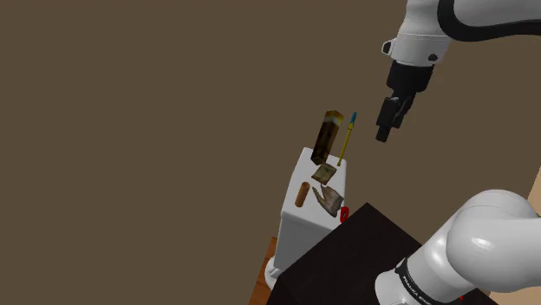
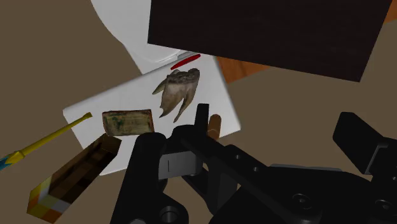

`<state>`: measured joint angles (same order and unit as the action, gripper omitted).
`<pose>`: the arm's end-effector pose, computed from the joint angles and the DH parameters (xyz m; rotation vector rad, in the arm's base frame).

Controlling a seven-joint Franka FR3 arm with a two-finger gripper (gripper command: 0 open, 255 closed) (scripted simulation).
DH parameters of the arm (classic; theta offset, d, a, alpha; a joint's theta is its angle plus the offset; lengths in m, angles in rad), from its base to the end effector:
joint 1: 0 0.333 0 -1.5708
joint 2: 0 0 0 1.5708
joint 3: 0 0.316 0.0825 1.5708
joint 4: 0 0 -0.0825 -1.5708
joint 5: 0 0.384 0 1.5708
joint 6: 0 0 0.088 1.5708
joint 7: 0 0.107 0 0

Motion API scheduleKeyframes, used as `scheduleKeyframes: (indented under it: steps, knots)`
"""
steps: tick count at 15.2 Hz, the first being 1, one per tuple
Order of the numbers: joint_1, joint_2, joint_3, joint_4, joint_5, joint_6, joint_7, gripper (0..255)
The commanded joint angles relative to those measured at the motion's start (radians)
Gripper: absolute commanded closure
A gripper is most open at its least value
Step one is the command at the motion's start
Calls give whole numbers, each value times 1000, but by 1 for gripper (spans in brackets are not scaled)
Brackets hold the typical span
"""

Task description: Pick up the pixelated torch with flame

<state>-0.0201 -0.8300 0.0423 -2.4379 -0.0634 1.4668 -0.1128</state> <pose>0.2815 0.0021 0.5573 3.0412 0.1780 -0.2233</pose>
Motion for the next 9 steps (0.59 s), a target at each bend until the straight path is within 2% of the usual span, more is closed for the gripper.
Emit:
scheduleKeyframes:
  steps: [1, 9]
  knots:
    - [0, 0, 0, 0, 0, 0, 0, 0]
    - [-54, 221, -114, 39, -74, 214, -87, 0]
